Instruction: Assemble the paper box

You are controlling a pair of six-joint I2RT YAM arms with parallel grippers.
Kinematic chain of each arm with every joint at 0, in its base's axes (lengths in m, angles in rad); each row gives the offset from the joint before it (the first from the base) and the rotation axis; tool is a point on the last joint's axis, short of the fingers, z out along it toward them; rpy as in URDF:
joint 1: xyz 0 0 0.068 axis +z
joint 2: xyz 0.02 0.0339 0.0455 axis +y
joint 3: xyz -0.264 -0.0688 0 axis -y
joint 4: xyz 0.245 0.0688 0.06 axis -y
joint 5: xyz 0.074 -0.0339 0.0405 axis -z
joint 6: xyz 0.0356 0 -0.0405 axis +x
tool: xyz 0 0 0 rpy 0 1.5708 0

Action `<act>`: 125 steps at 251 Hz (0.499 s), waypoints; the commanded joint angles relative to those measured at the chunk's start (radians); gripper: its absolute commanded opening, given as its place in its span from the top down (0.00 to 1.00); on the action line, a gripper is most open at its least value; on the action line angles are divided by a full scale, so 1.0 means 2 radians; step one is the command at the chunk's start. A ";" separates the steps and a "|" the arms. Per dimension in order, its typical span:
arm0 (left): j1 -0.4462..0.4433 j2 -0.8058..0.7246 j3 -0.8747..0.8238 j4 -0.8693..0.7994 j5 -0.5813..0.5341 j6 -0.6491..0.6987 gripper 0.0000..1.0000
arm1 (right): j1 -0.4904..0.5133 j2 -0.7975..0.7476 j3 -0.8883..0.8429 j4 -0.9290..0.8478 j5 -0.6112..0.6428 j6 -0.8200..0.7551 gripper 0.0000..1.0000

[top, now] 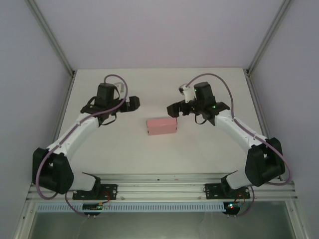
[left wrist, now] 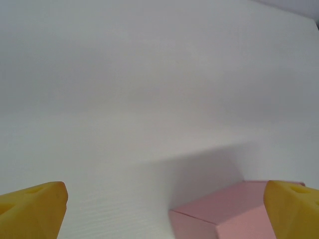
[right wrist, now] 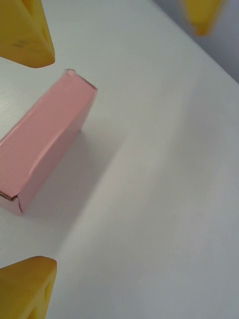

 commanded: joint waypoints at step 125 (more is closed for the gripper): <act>0.085 -0.099 -0.120 -0.027 -0.085 0.007 0.00 | 0.105 0.250 0.250 -0.316 0.124 -0.505 0.01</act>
